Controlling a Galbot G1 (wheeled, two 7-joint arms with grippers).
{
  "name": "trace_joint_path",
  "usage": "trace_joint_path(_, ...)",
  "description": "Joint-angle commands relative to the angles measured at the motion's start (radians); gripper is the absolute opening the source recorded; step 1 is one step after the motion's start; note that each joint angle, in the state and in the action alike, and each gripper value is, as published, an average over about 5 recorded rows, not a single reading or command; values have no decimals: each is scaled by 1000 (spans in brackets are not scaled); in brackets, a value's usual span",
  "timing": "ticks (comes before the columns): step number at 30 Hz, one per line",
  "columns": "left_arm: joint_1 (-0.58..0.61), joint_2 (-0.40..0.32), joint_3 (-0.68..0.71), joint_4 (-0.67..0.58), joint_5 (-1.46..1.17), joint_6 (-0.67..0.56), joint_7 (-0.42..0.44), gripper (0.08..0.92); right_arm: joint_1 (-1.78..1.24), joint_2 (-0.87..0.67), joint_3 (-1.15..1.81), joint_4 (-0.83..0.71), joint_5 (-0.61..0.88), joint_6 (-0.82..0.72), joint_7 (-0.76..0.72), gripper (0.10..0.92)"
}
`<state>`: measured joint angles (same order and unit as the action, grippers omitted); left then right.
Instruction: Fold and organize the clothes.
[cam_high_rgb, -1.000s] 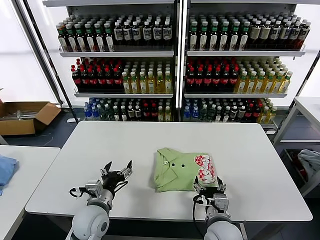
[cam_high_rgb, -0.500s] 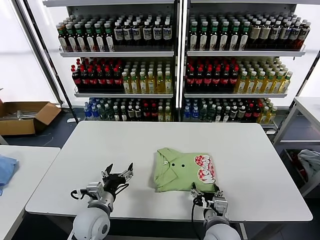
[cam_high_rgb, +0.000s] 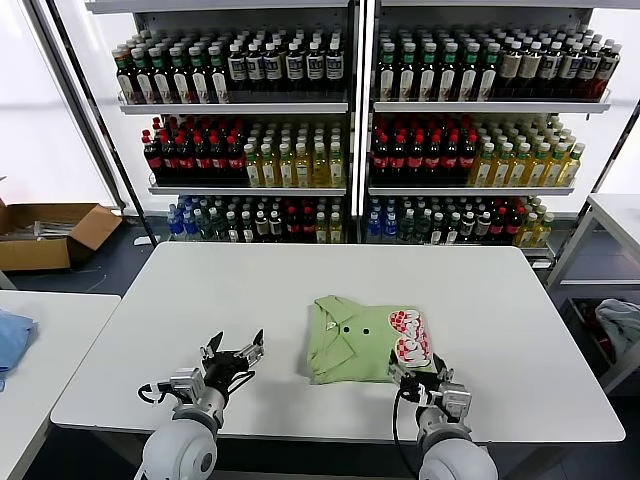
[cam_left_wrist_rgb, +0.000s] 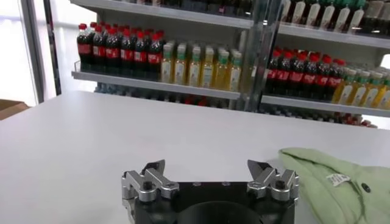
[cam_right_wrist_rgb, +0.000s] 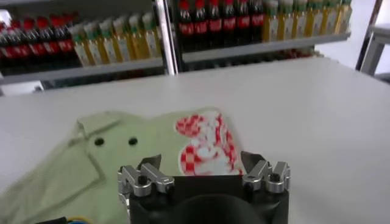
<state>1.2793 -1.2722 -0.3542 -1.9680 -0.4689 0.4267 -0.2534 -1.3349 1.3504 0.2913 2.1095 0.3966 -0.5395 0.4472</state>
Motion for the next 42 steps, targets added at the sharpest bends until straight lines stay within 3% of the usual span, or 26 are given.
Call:
trace_joint_path(1,16,0,-3,-10,0,0,0,823,176,1,-33,-24,-92,110,-58,823)
trace_joint_path(8,38,-4,-17,-28,1,0,0,823,368,81,-134,-301,-133,209,-43,823)
trace_joint_path(16,62,-9,-38,-34,2,1,1,823,458,182,-183,-501,-171,133,21,823)
trace_joint_path(25,66,-7,-38,-34,2,3,1,823,437,222,-188,-545,-150,64,64,823)
trace_joint_path(42,73,3,-39,-45,-4,3,4,823,408,281,-161,-602,-146,73,56,823)
